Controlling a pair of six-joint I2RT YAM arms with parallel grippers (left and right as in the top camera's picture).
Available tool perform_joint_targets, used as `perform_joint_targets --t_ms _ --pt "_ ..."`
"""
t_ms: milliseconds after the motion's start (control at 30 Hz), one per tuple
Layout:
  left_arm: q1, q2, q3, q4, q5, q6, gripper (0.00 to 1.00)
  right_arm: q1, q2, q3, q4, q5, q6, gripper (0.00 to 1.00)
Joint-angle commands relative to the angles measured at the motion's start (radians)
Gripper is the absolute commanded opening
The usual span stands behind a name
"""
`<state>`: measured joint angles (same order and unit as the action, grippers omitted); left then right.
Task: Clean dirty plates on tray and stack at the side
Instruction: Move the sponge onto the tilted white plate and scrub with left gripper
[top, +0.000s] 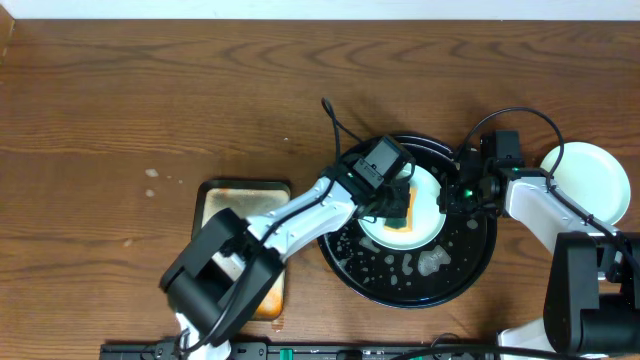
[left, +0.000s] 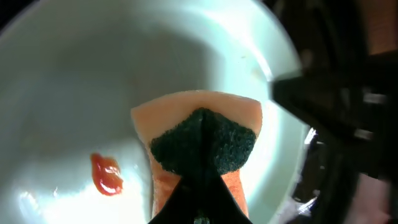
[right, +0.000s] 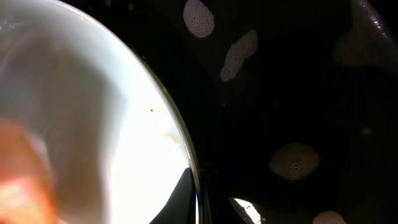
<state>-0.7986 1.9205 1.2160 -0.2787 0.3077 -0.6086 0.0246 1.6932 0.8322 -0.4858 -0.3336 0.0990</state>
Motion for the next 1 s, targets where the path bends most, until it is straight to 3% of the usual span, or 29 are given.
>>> perform_joint_targets --t_ms 0,167,633,967 --pt "0.004 0.058 0.021 0.005 -0.016 0.016 0.07 0.012 0.051 -0.042 -0.027 0.059 0.02 0.01" --pt "0.004 0.1 0.021 0.008 -0.026 0.035 0.07 0.016 0.051 -0.042 -0.027 0.06 0.02 0.01" --pt "0.005 0.102 0.021 -0.186 -0.446 0.203 0.07 0.023 0.051 -0.042 -0.032 0.06 0.02 0.01" --pt "0.01 0.102 0.185 -0.398 -0.511 0.209 0.07 0.023 0.051 -0.042 -0.043 0.06 0.02 0.01"
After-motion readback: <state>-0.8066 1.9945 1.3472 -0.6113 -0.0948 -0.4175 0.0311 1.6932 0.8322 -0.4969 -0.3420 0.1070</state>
